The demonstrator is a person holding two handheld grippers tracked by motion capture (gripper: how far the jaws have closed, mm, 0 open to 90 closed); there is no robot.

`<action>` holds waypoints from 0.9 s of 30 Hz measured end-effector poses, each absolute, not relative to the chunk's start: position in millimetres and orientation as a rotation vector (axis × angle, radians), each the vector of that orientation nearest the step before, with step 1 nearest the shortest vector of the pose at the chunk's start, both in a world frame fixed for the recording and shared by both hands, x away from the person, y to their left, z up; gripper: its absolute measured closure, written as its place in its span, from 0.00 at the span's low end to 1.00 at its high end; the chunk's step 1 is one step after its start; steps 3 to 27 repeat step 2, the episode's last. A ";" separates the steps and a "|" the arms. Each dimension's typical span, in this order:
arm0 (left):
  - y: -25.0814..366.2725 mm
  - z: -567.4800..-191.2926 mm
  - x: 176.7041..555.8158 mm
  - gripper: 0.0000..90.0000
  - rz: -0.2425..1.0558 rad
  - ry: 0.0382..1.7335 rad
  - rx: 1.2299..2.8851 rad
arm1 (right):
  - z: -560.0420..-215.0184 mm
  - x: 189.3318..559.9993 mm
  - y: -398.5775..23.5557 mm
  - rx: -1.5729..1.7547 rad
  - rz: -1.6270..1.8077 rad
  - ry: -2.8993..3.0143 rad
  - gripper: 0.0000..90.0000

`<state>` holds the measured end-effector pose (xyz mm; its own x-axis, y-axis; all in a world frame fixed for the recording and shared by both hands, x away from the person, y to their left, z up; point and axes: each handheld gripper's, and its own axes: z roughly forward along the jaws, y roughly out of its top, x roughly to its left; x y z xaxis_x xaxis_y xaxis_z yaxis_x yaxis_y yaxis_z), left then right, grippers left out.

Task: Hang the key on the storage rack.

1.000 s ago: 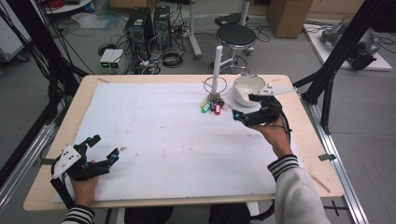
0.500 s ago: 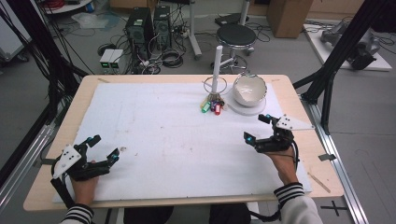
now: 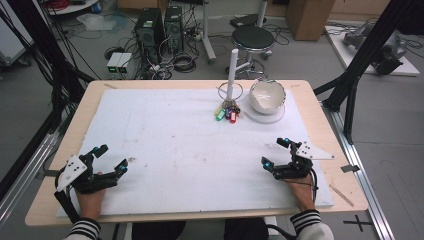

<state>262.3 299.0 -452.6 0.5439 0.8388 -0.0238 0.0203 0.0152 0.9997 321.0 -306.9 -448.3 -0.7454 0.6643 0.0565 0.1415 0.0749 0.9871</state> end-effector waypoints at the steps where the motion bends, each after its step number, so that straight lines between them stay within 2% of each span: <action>1: 298.7 -452.7 262.3 0.12 0.754 0.798 1.423 | -448.0 320.2 -306.8 0.809 1.719 1.947 0.01; 27: 298.5 -452.7 262.1 0.12 0.752 0.798 1.422 | -448.4 320.5 -307.0 0.809 1.718 1.952 0.01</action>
